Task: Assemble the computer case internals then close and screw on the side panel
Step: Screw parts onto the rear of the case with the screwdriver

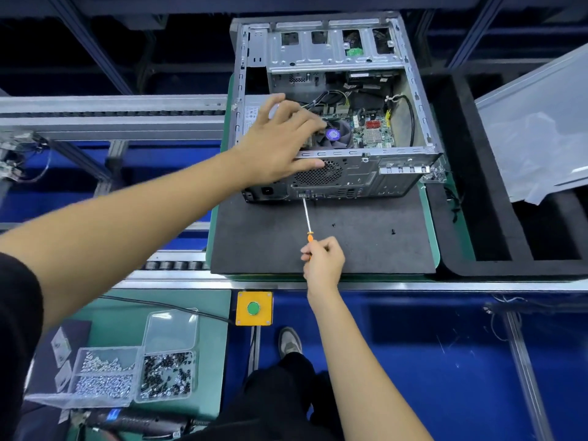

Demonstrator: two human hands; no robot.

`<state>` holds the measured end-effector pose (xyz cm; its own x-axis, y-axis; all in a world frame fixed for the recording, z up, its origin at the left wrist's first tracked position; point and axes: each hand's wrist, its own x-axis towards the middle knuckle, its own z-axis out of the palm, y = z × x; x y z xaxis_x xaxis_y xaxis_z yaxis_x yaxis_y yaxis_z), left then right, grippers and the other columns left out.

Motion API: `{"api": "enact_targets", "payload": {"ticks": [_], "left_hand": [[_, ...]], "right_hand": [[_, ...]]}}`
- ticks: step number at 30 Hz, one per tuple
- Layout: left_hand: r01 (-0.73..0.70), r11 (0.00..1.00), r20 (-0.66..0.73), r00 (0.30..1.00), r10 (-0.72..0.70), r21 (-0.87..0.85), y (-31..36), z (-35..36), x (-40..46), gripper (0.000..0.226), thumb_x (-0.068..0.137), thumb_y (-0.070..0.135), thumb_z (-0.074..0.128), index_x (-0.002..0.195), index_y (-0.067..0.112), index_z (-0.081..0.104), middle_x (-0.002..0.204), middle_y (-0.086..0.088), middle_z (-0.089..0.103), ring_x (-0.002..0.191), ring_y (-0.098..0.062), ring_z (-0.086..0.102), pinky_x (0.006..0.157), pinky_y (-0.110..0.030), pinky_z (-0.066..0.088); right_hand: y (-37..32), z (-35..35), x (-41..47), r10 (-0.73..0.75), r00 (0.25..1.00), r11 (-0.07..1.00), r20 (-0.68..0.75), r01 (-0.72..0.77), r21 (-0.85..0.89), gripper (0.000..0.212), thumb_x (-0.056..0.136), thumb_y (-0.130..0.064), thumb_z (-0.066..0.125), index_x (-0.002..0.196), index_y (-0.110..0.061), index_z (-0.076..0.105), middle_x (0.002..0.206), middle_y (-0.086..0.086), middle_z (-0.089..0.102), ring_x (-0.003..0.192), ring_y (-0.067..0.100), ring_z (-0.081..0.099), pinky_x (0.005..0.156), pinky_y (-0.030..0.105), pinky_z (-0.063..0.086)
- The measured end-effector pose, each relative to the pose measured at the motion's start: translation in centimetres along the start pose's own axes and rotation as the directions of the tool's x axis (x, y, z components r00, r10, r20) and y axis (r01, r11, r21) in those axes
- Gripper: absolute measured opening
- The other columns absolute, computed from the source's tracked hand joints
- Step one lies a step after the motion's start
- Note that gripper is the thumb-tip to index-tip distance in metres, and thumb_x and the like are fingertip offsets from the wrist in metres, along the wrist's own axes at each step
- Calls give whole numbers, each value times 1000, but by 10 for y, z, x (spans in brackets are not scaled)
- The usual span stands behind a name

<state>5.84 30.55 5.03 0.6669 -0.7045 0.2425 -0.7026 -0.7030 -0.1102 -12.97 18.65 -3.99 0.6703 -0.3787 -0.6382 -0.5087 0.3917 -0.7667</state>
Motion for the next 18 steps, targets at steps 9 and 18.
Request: {"api": "enact_targets", "payload": {"ticks": [9, 18], "left_hand": [[93, 943, -163, 975, -151, -319, 145, 67, -39, 29, 90, 33, 74, 107, 17, 58, 107, -6, 57, 87, -27, 49, 73, -41, 43], [319, 769, 240, 946, -219, -554, 217, 89, 19, 26, 94, 26, 70, 119, 18, 68, 113, -4, 54, 103, -21, 50, 86, -33, 40]], "right_hand": [[-29, -87, 31, -200, 944, 975, -264, 165, -150, 22, 85, -4, 58, 69, -13, 46, 59, 1, 62, 54, 15, 53, 59, 37, 40], [-52, -136, 57, -234, 931, 956, -280, 167, -242, 25, 94, -14, 60, 74, -14, 44, 65, -2, 66, 51, 9, 55, 62, 34, 42]]}}
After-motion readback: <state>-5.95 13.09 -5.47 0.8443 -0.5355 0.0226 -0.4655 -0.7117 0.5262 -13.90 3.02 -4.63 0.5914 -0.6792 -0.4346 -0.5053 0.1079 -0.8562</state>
